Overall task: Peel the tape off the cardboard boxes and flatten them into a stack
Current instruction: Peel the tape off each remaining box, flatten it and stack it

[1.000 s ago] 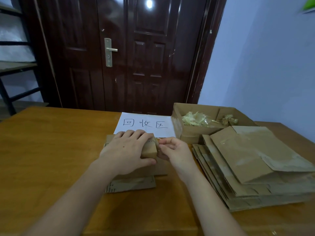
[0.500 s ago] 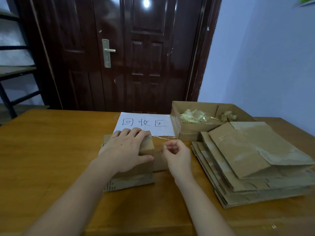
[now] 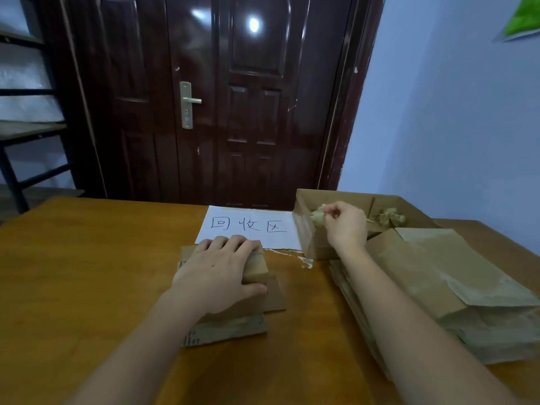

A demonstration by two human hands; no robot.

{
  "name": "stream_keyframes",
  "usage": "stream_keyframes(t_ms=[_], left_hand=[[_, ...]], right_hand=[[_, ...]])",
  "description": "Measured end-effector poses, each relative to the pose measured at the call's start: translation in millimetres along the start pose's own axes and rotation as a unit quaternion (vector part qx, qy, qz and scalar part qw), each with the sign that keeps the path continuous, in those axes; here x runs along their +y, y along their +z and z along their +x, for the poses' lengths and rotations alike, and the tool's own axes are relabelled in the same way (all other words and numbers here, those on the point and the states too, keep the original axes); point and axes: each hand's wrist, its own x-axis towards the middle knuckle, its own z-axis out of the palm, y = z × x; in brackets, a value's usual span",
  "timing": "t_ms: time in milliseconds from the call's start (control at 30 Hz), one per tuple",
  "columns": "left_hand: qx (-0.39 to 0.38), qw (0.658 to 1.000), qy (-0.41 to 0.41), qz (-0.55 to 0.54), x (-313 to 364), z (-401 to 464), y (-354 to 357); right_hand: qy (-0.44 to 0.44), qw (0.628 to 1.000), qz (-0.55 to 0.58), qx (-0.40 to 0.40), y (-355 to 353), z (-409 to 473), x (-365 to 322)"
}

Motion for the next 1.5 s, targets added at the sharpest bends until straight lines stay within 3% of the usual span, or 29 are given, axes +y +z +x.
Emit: stream_keyframes(t_ms=[333, 500, 600, 767, 867, 967, 1067, 1167, 1367, 1500], left_hand=[[0.012, 1.000, 0.006, -0.002, 0.2, -0.7, -1.9], [0.009, 1.000, 0.001, -0.001, -0.3, 0.4, -0.5], [0.012, 1.000, 0.001, 0.000, -0.7, 0.4, 1.2], [0.009, 1.000, -0.001, -0.009, -2.0, 2.0, 2.3], [0.013, 1.000, -0.016, -0.017, -0.8, 1.8, 2.1], [0.008, 0.999, -0.028, -0.027, 0.0, -0.5, 0.3], [-0.009, 0.999, -0.019, -0.044, -1.5, -3.1, -6.0], [-0.010, 0.997, 0.005, -0.079, -7.9, -5.5, -15.8], [0.010, 0.999, -0.024, 0.020, -40.5, -29.6, -34.4], [0.026, 0.999, -0.032, 0.008, -56.3, -50.2, -38.1]], right_hand=[[0.004, 0.991, -0.119, -0.066, 15.4, 29.2, 13.7], [-0.026, 0.943, -0.303, -0.134, 6.8, 25.0, 13.1], [-0.035, 0.922, -0.346, -0.170, 2.8, 24.4, 10.8], [-0.091, 0.914, -0.382, -0.101, -8.1, 15.7, 2.8], [-0.161, 0.923, -0.337, -0.092, -10.0, -2.8, -11.1], [-0.245, 0.931, -0.183, -0.198, -7.7, -34.3, -31.4], [-0.286, 0.885, -0.099, -0.353, -9.9, -73.1, -54.8], [-0.276, 0.858, -0.071, -0.428, -10.9, -98.7, -67.8], [-0.311, 0.848, -0.161, -0.398, -4.4, -111.2, -64.2], [-0.317, 0.870, -0.122, -0.357, -6.8, -116.1, -68.3]])
